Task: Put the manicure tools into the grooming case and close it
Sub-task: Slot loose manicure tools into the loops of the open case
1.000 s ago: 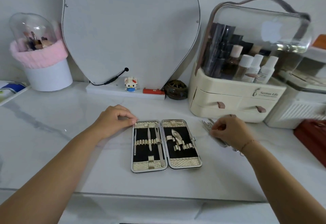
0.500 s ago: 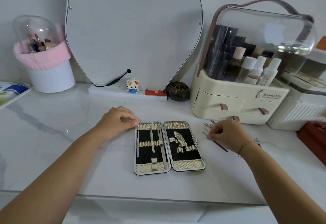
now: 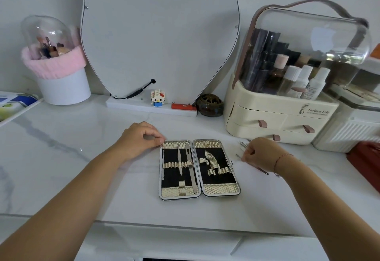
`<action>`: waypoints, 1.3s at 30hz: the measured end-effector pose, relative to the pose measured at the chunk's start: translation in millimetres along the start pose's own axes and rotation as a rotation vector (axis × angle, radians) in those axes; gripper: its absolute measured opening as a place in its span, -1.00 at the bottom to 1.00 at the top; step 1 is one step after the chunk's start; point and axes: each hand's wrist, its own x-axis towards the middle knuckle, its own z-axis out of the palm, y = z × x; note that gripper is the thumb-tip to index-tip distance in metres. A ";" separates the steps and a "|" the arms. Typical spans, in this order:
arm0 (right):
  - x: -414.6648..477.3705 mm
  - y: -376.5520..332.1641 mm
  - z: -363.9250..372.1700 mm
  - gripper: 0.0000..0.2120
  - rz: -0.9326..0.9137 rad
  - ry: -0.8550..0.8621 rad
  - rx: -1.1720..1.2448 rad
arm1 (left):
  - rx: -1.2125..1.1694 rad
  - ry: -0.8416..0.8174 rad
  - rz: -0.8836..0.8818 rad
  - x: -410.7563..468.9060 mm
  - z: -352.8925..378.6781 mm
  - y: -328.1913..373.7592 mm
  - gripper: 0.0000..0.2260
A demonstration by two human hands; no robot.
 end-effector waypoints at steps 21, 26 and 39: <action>-57.6 20.8 9.9 -0.85 -0.069 0.241 0.310 | 0.040 -0.022 0.003 2.6 -1.1 -3.9 -0.90; -85.8 31.3 35.7 -0.77 -0.164 0.282 0.198 | 0.041 -0.027 0.006 2.5 -0.9 -4.4 -0.91; -102.9 6.6 30.7 -0.86 -0.027 0.223 0.424 | 0.028 0.006 -0.004 -2.7 -0.3 3.8 -0.83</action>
